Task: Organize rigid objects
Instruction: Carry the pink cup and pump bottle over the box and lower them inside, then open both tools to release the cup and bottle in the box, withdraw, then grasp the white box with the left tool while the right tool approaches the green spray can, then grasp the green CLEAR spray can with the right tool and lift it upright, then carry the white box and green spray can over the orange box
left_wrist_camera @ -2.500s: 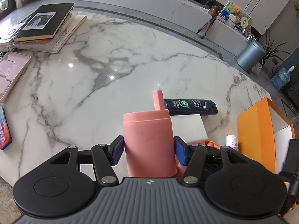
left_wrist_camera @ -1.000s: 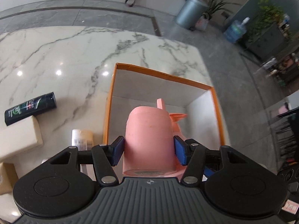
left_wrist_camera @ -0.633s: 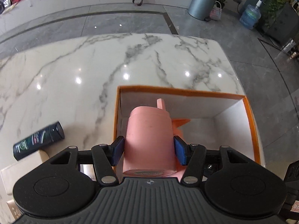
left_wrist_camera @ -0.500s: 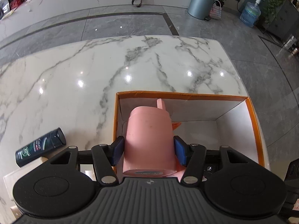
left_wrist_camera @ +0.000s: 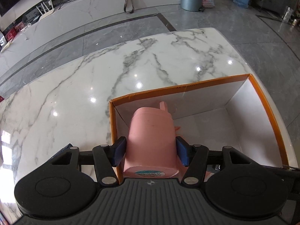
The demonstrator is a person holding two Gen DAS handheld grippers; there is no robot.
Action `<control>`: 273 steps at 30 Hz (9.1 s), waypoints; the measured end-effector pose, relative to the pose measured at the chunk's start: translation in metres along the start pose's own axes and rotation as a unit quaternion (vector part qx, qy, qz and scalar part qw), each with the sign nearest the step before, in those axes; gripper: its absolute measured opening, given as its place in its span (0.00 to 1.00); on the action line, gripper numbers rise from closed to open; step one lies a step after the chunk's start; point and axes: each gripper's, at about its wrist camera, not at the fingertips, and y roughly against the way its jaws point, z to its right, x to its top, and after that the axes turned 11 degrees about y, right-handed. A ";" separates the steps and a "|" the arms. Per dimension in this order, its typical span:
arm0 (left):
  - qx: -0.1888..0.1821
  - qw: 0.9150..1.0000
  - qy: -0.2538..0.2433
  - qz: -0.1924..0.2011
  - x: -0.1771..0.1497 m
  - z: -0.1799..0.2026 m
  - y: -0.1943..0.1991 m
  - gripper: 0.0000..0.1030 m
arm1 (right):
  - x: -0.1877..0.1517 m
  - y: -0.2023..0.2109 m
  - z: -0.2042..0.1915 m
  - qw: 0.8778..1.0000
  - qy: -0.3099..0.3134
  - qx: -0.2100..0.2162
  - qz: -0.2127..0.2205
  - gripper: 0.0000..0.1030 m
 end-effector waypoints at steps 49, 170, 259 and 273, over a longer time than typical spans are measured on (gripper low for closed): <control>-0.265 0.947 0.179 0.017 -0.088 -0.125 0.011 0.22 | -0.039 -0.079 -0.079 0.897 0.379 -0.175 -0.147 0.25; -0.039 0.979 -0.191 -0.054 -0.077 -0.228 -0.005 0.32 | -0.134 -0.141 -0.177 0.941 0.309 -0.115 -0.070 0.37; -0.218 0.948 0.195 0.125 -0.099 -0.231 0.145 0.31 | -0.093 -0.044 -0.236 0.959 0.277 -0.058 -0.016 0.40; -0.276 0.941 0.194 0.035 -0.102 -0.098 0.097 0.31 | -0.093 0.114 -0.127 0.965 0.197 -0.146 0.093 0.40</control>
